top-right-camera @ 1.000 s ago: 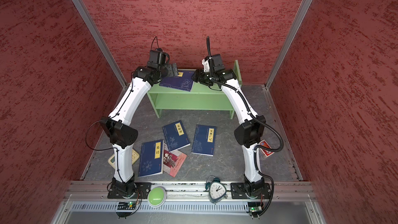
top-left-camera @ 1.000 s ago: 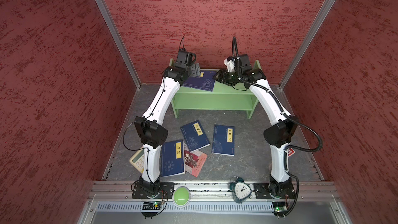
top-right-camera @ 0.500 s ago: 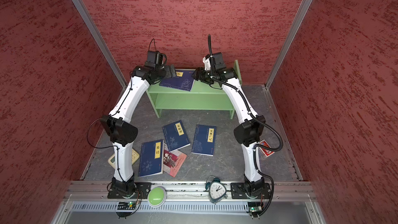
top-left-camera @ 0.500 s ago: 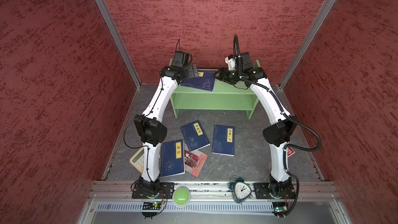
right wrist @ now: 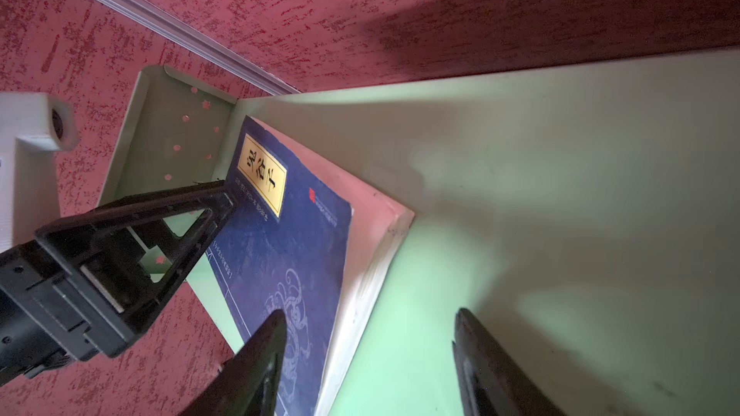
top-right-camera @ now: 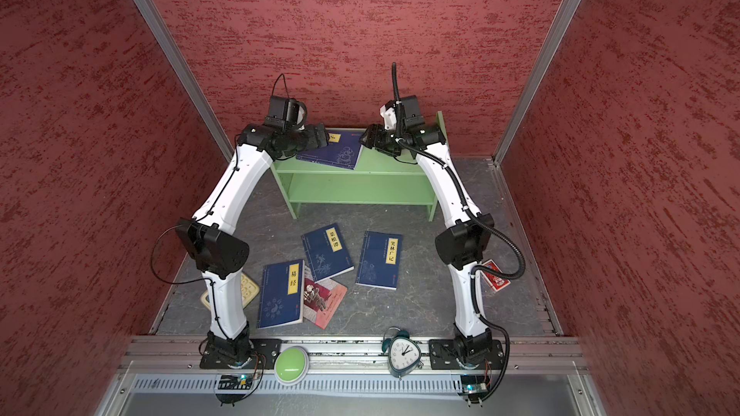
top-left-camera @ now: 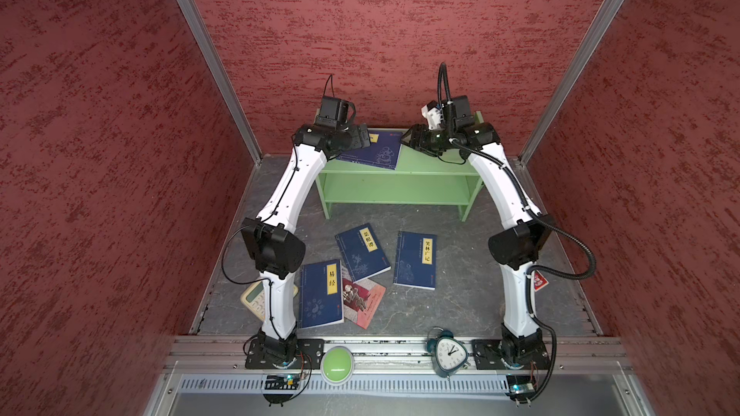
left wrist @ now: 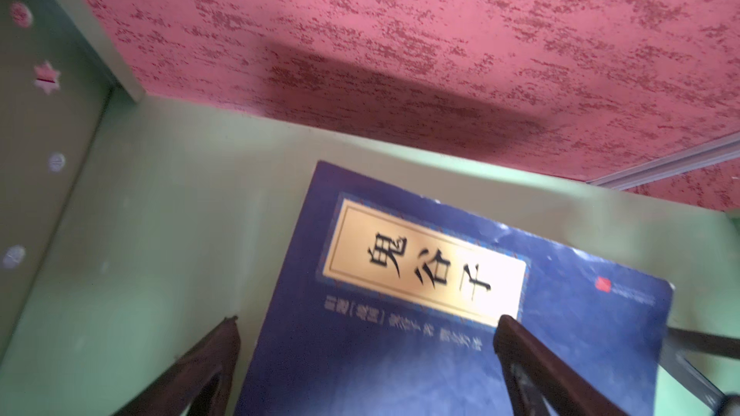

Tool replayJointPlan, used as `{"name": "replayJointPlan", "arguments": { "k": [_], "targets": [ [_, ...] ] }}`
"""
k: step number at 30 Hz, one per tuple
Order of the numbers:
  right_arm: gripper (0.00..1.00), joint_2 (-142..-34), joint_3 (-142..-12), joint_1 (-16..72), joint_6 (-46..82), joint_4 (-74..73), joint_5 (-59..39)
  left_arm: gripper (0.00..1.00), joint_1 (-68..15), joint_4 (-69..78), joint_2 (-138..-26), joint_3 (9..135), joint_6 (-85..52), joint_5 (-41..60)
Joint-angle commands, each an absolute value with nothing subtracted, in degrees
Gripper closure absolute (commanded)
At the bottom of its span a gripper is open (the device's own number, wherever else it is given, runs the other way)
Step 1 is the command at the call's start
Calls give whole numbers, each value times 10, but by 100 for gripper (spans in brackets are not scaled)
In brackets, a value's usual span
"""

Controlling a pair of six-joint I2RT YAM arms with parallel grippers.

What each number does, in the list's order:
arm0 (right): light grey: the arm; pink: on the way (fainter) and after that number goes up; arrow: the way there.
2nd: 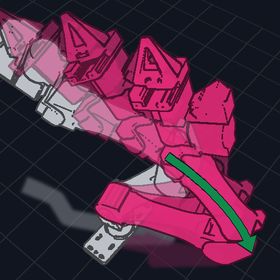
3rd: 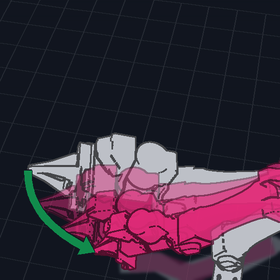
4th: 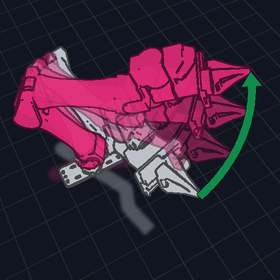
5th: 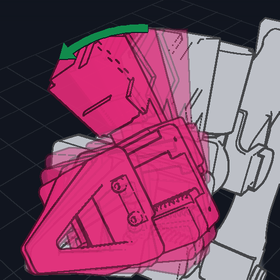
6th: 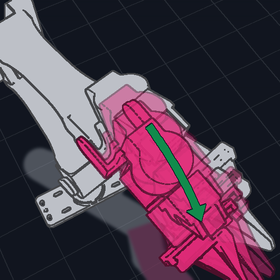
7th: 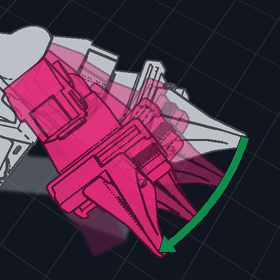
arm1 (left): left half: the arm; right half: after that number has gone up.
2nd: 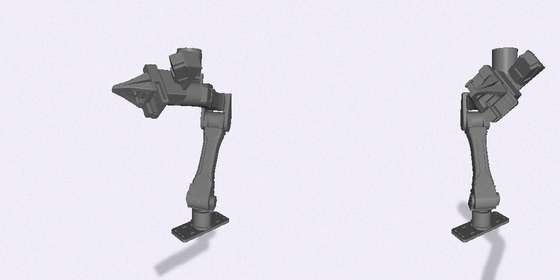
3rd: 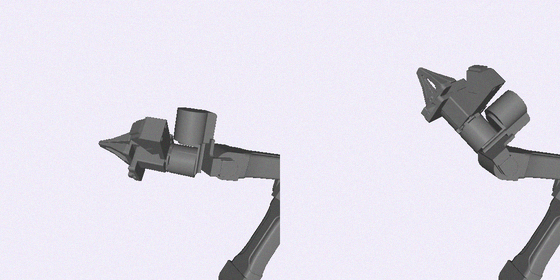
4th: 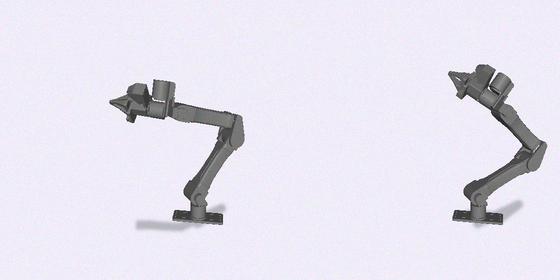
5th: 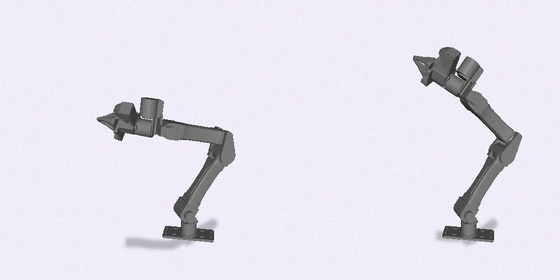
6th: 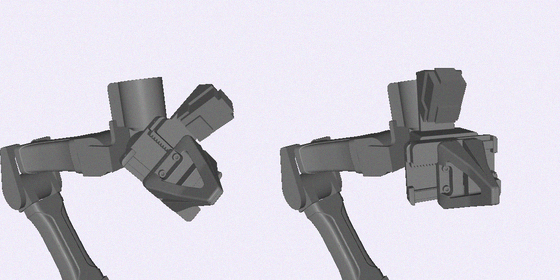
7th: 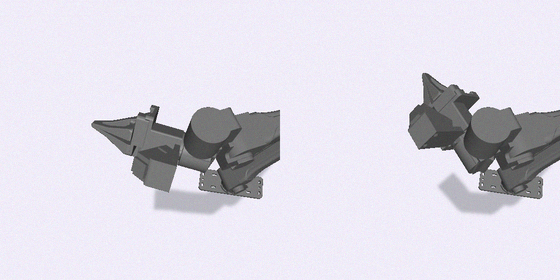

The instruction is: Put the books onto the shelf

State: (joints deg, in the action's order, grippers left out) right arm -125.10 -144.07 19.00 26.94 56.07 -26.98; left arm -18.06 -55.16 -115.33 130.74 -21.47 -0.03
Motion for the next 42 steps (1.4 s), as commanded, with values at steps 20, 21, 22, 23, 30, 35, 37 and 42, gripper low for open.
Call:
{"name": "replayJointPlan", "arguments": {
  "k": [20,21,22,23,30,35,37,42],
  "targets": [
    [31,-1267,-1461,189,265,565,-314,1,-192,-586,-1079,1251,-242,40],
    [32,-1268,-1460,190,265,563,-316,1,-190,-585,-1077,1250,-238,44],
    [32,-1269,-1460,191,265,562,-318,1,-188,-587,-1075,1251,-239,50],
    [32,-1270,-1460,192,266,560,-319,1,-187,-588,-1072,1249,-241,54],
    [32,-1274,-1460,196,272,550,-320,0,-187,-588,-1055,1226,-245,83],
    [32,-1277,-1460,197,274,548,-319,0,-186,-590,-1055,1219,-244,85],
    [32,-1277,-1460,197,274,547,-318,0,-184,-587,-1053,1215,-241,94],
    [32,-1280,-1460,198,271,542,-317,1,-184,-583,-1039,1208,-245,101]
  ]
}}
